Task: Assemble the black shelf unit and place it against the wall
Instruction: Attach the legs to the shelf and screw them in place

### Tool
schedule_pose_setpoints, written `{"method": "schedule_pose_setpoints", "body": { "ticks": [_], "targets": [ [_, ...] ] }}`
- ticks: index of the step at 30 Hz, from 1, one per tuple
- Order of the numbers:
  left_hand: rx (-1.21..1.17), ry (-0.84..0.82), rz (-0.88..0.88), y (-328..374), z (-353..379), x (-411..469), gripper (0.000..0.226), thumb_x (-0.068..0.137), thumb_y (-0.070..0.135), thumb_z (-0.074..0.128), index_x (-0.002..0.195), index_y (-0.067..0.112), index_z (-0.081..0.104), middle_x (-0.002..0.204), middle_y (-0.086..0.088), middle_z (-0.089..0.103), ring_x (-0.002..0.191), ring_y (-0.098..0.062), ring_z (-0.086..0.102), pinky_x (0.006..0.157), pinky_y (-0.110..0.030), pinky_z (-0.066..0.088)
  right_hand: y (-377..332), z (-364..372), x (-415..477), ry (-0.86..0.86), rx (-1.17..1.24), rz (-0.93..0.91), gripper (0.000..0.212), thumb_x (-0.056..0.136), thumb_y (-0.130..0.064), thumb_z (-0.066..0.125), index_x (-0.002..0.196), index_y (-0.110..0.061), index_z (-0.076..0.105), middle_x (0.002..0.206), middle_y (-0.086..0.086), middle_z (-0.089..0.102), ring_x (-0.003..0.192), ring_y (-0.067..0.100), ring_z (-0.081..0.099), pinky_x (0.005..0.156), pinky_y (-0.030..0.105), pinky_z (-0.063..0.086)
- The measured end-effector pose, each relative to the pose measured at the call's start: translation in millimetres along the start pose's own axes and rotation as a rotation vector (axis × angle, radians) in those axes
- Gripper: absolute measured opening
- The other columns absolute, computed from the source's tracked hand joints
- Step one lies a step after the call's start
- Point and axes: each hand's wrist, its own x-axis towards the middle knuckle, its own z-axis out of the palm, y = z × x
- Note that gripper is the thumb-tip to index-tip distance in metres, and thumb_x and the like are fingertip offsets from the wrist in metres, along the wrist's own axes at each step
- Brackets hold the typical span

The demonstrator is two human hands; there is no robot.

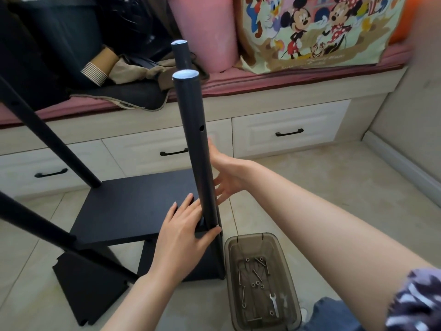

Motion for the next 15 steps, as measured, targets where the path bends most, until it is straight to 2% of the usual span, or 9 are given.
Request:
{"method": "schedule_pose_setpoints", "body": {
  "ticks": [4,7,10,12,15],
  "targets": [
    [0.001,-0.004,0.004,-2,-2,1,0.057,0.090,0.043,0.070,0.143,0.031,0.054,0.151,0.014,0.047,0.152,-0.011,0.026,0.124,-0.035,0.010,-4,2,3,0.004,-0.027,0.021,0.113,0.073,-0.094,0.025,0.155,-0.016,0.024,0.146,0.027,0.042,0.126,0.048,0.050,0.090,0.059,0.050],
    [0.010,-0.005,0.007,-4,-4,1,0.059,0.090,0.044,0.069,0.144,0.030,0.053,0.152,0.015,0.046,0.152,-0.012,0.026,0.125,-0.038,0.013,-6,2,7,0.020,-0.043,0.031,0.110,0.075,-0.093,0.027,0.153,-0.015,0.027,0.143,0.028,0.044,0.122,0.049,0.053,0.082,0.058,0.054],
    [0.039,-0.010,0.005,-4,-3,0,0.060,0.090,0.048,0.066,0.146,0.031,0.051,0.153,0.016,0.043,0.152,-0.012,0.023,0.125,-0.038,0.013,-7,3,14,0.061,-0.081,0.034,0.098,0.085,-0.084,0.030,0.148,-0.009,0.034,0.125,0.025,0.054,0.103,0.045,0.061,0.067,0.052,0.058],
    [0.063,-0.021,0.003,-4,-2,1,0.061,0.091,0.049,0.064,0.147,0.032,0.049,0.153,0.017,0.042,0.152,-0.011,0.022,0.125,-0.035,0.011,-7,3,17,0.073,-0.097,0.036,0.088,0.091,-0.077,0.033,0.144,-0.007,0.038,0.110,0.022,0.058,0.091,0.042,0.063,0.063,0.051,0.060],
    [0.083,-0.031,0.003,-5,-3,1,0.060,0.090,0.048,0.067,0.145,0.032,0.051,0.153,0.015,0.045,0.152,-0.011,0.024,0.123,-0.034,0.010,-6,2,20,0.094,-0.119,0.026,0.078,0.094,-0.070,0.038,0.141,-0.008,0.042,0.112,0.021,0.059,0.096,0.042,0.063,0.067,0.055,0.060]
  ]
}}
